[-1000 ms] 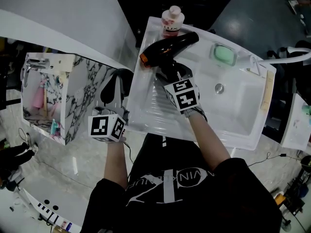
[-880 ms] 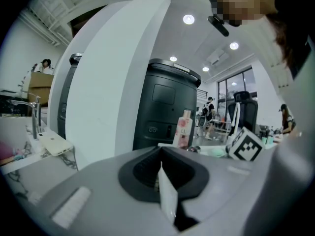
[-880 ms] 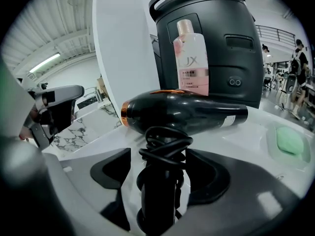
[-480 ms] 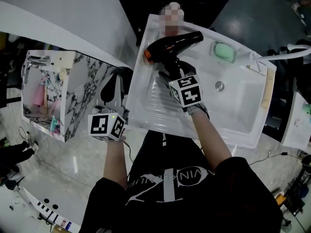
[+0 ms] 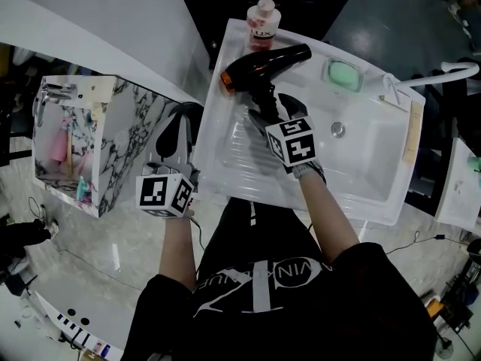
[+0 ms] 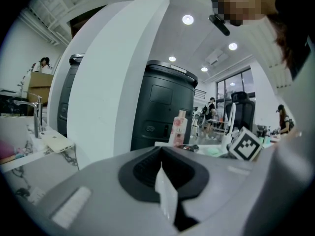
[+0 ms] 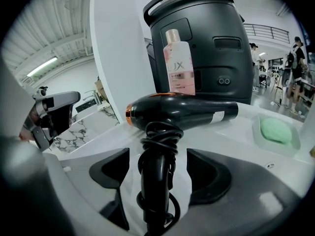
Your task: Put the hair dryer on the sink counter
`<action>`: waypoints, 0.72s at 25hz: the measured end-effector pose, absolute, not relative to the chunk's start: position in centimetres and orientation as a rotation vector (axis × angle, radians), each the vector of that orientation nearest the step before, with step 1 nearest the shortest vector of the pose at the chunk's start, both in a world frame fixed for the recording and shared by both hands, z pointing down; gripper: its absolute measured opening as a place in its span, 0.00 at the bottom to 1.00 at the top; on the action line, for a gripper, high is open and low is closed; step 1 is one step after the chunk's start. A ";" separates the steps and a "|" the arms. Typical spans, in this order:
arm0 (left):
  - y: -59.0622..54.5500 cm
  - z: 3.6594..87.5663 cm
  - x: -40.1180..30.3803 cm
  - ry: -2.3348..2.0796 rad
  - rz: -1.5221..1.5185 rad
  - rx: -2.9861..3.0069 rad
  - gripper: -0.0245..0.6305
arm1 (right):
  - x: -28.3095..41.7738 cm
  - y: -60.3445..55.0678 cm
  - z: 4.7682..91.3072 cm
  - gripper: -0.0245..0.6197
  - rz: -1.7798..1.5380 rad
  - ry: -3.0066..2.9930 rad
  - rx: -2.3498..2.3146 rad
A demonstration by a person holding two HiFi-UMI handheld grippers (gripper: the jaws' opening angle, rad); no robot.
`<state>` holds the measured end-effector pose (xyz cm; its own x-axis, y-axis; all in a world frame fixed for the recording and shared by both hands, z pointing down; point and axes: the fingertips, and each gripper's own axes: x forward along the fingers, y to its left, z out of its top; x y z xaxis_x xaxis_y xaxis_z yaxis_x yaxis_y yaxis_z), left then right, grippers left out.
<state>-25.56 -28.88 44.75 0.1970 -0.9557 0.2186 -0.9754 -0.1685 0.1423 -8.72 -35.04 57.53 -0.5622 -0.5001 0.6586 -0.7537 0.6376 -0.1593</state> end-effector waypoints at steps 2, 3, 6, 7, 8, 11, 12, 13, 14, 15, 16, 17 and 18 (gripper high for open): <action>-28.6 44.6 -25.4 -1.839 0.110 2.231 0.04 | -8.5 -34.8 57.2 0.61 0.577 -2.294 0.982; -28.5 44.6 -25.3 -1.837 0.108 2.235 0.04 | -8.4 -34.6 57.1 0.61 0.576 -2.298 0.983; -28.1 44.2 -25.1 -1.833 0.103 2.246 0.04 | -8.1 -34.0 56.7 0.62 0.573 -2.305 0.983; -28.0 44.1 -25.0 -1.832 0.101 2.249 0.04 | -8.0 -33.9 56.5 0.62 0.570 -2.308 0.987; -27.9 44.0 -25.0 -1.830 0.098 2.252 0.04 | -7.9 -33.7 56.3 0.61 0.566 -2.312 0.994; -27.5 43.9 -24.7 -1.823 0.096 2.264 0.04 | -7.5 -33.3 55.5 0.61 0.550 -2.329 1.018; -27.4 43.9 -24.6 -1.820 0.096 2.268 0.04 | -7.4 -33.1 55.2 0.61 0.546 -2.334 1.025; -27.2 43.8 -24.5 -1.817 0.095 2.271 0.04 | -7.3 -32.9 54.9 0.59 0.540 -2.341 1.033; -27.1 43.8 -24.5 -1.815 0.094 2.274 0.04 | -7.2 -32.8 54.6 0.57 0.532 -2.347 1.040; -26.9 43.7 -24.4 -1.813 0.093 2.277 0.04 | -7.1 -32.6 54.2 0.54 0.520 -2.352 1.049; -26.8 43.6 -24.3 -1.811 0.092 2.280 0.04 | -6.9 -32.4 53.8 0.50 0.506 -2.357 1.059; -26.6 43.5 -24.2 -1.809 0.092 2.284 0.04 | -6.7 -32.2 53.5 0.45 0.492 -2.361 1.072; -26.4 43.4 -24.1 -1.807 0.091 2.288 0.04 | -6.5 -32.0 53.1 0.42 0.480 -2.366 1.087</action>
